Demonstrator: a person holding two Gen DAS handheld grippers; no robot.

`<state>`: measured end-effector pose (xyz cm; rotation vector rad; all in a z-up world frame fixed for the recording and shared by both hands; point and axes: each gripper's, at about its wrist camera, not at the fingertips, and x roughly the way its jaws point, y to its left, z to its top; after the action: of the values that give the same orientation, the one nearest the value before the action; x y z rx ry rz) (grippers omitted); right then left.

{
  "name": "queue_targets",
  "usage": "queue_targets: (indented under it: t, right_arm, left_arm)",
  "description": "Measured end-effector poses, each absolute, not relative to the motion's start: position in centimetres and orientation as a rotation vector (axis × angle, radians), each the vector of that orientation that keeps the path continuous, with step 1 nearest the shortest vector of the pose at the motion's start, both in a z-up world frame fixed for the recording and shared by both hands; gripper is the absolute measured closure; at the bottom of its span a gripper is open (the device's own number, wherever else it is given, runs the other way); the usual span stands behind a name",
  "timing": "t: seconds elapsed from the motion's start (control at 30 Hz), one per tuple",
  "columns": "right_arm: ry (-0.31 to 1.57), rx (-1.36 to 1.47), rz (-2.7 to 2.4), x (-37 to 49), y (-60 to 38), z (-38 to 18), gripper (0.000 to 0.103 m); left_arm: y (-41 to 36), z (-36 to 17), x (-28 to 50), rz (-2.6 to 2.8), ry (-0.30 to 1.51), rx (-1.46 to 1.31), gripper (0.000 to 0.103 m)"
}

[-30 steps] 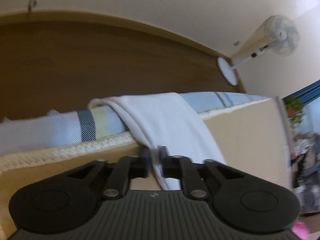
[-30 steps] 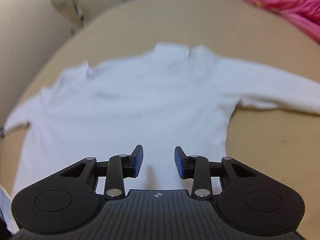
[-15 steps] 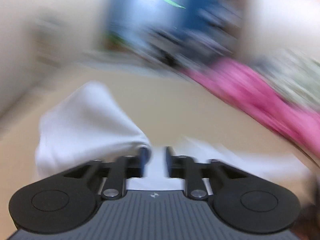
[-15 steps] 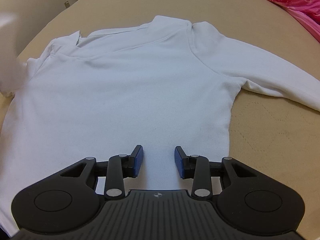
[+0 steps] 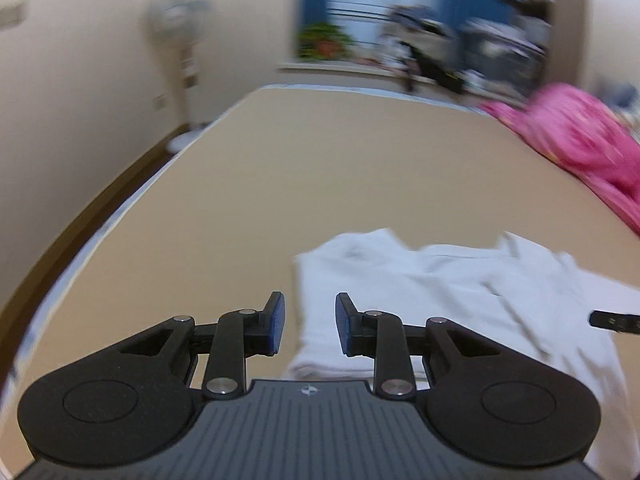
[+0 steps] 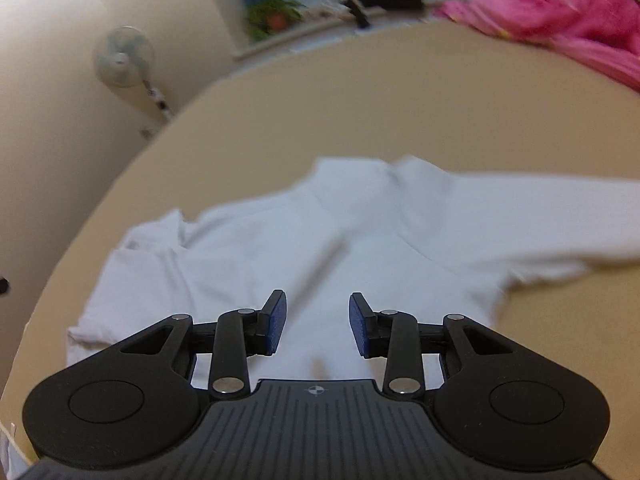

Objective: Fold small clothes

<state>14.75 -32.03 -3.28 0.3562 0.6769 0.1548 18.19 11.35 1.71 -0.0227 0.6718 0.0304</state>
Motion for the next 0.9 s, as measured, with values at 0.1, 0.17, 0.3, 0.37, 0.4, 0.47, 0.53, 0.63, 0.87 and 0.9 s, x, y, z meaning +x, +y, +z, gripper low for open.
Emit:
queue_targets:
  t: [0.1,0.17,0.3,0.37,0.4,0.47,0.53,0.63,0.87,0.9]
  right_arm:
    - [0.635,0.208,0.206,16.9,-28.0,-3.5,0.065]
    - [0.635,0.093,0.199,18.5,-25.4,-4.3,0.065]
    - [0.739,-0.075,0.164,22.6,-21.8,-7.2,0.065]
    - [0.719,-0.150,0.168,23.0,-21.1,-6.9,0.097]
    - [0.698,-0.169,0.171,22.9,-21.2,-5.9,0.100]
    - [0.545,-0.087,0.113,21.6,-23.2,-2.1,0.100]
    - [0.412,0.128,0.033,19.2,-27.1,1.0,0.099]
    - [0.498,0.286,-0.121,17.1,-31.3,0.0,0.091]
    - [0.773,0.678,-0.214,16.7,-39.0,-6.8,0.075]
    - [0.758,0.736,-0.207,17.1,-40.0,-7.1,0.074]
  left_arm:
    - [12.4,0.6,19.9,0.091,0.774,-0.063,0.074]
    - [11.8,0.2,20.6,0.047,0.765,-0.035,0.073]
    - [11.6,-1.6,22.3,0.013,0.824,-0.038,0.071]
    - [11.6,-2.5,23.1,0.016,0.856,-0.057,0.071]
    - [11.5,-3.2,23.5,0.020,0.871,-0.060,0.071]
    - [11.3,-4.1,24.3,0.014,0.892,-0.065,0.071]
    - [11.1,-4.5,24.4,0.008,0.918,-0.060,0.071]
    - [11.3,-6.0,25.3,0.008,0.955,-0.076,0.071]
    - [11.4,-6.6,25.6,0.017,0.981,-0.080,0.069]
    - [11.3,-6.8,25.8,0.017,0.983,-0.081,0.068]
